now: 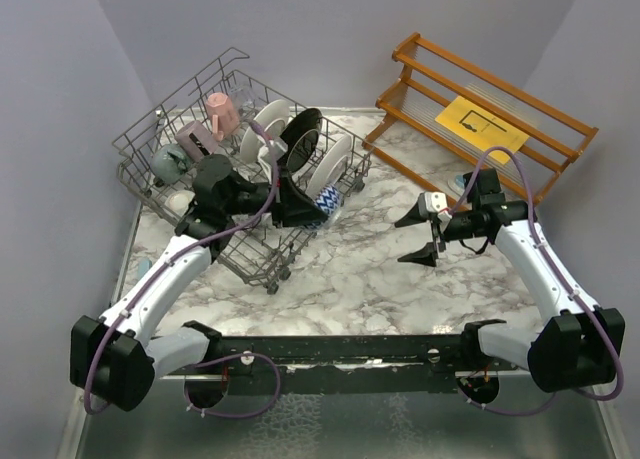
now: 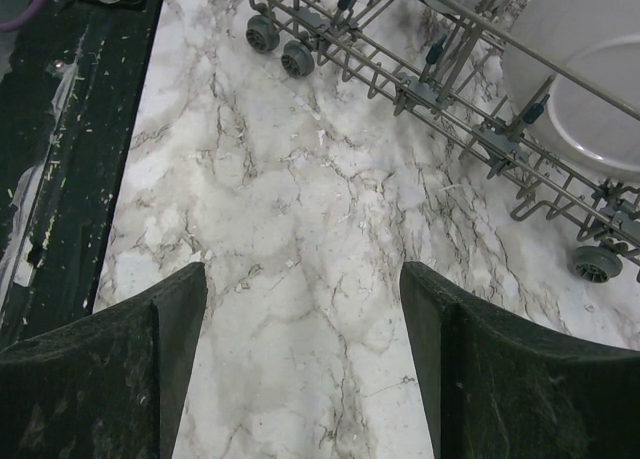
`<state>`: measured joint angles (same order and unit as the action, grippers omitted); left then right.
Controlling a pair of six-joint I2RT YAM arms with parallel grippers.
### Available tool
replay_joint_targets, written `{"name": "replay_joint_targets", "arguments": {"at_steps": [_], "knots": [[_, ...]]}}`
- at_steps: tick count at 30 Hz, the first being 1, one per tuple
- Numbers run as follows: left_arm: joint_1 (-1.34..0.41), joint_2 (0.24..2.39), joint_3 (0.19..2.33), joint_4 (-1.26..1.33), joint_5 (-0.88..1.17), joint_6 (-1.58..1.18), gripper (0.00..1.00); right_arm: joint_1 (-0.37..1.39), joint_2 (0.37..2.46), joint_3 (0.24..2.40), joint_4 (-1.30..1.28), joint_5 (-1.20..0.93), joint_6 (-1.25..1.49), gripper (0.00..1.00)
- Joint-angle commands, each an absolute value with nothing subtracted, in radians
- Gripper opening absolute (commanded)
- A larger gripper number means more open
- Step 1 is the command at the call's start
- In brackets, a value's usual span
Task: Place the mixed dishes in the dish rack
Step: Insert the bowl into the dish rack.
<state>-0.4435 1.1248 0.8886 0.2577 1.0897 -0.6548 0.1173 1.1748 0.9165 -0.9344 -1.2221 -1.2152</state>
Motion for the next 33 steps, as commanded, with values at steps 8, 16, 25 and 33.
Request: {"name": "replay_joint_targets", "arguments": {"at_steps": [8,16,25,33], "knots": [[-0.126,1.098,0.788,0.567,1.243,-0.951,0.0,0.111,1.179,0.893,-0.884,-1.237,-1.199,0.77],[-0.027,1.175,0.774,0.483,1.324,-0.874,0.0,0.113,1.179,0.889,-0.882,-1.233,-1.204,0.77],[0.008,1.251,0.811,0.238,1.325,-0.663,0.0,0.112,1.184,0.885,-0.885,-1.229,-1.213,0.77],[0.005,1.306,0.815,0.208,1.324,-0.621,0.0,0.112,1.187,0.884,-0.891,-1.225,-1.222,0.77]]}}
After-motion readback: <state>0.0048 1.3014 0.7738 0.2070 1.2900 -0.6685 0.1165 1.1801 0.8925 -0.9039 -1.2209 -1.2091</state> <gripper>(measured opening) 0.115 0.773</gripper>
